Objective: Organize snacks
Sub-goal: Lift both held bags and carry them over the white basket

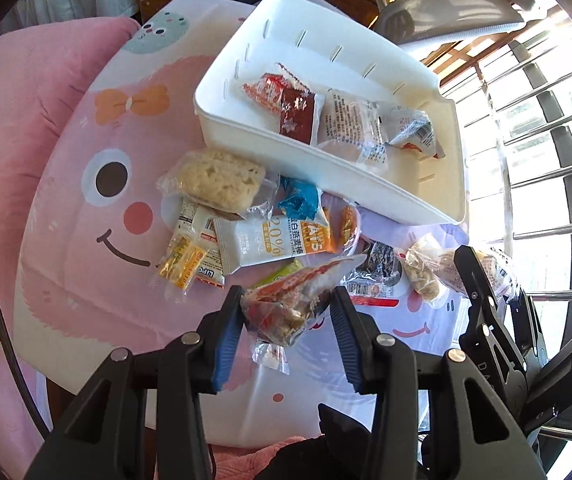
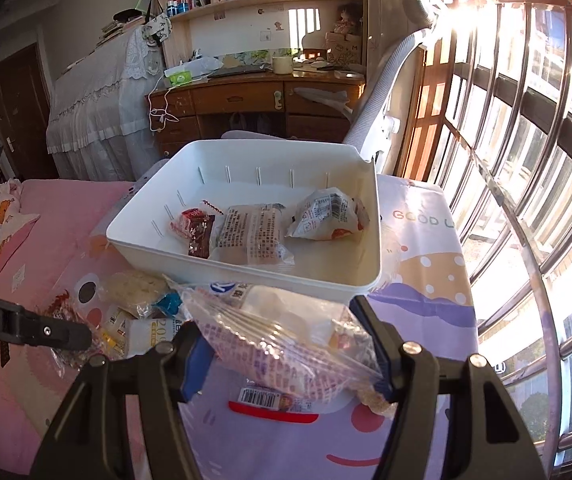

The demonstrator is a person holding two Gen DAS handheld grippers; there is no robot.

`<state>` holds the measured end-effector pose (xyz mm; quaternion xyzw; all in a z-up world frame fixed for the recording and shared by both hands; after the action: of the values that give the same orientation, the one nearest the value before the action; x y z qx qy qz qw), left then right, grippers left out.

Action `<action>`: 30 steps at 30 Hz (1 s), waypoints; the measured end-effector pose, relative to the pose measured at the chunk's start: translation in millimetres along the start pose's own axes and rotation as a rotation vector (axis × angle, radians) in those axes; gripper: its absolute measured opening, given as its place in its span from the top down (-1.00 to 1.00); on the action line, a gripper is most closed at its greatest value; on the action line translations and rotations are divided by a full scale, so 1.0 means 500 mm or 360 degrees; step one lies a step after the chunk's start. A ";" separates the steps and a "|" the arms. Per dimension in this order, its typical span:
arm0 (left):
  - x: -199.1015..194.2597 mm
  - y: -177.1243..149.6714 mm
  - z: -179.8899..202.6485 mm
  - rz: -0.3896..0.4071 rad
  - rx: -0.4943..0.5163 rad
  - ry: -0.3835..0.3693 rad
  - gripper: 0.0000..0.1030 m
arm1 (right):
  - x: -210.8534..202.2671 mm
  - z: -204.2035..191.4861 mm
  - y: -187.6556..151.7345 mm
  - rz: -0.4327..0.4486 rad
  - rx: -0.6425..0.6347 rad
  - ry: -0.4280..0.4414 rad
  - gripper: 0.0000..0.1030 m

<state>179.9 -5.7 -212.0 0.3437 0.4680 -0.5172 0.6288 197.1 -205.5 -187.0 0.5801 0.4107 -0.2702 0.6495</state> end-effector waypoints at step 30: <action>-0.082 0.253 0.022 0.0267 0.0290 -0.0100 0.18 | 0.052 0.015 0.158 0.0022 0.0186 -0.0080 -0.25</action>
<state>304.3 26.8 -176.3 0.4209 0.3688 -0.5137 0.6504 277.7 -195.2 -167.1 0.6129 0.3736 -0.3037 0.6265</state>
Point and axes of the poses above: each gripper's, at about its wrist camera, not at the fingertips, and x roughly the way its jaws point, z to its right, y to its top, the point moved 3 cm from there along x, roughly the way its jaws point, and after that the axes turned 13 degrees about -z, right-handed, at the moved point
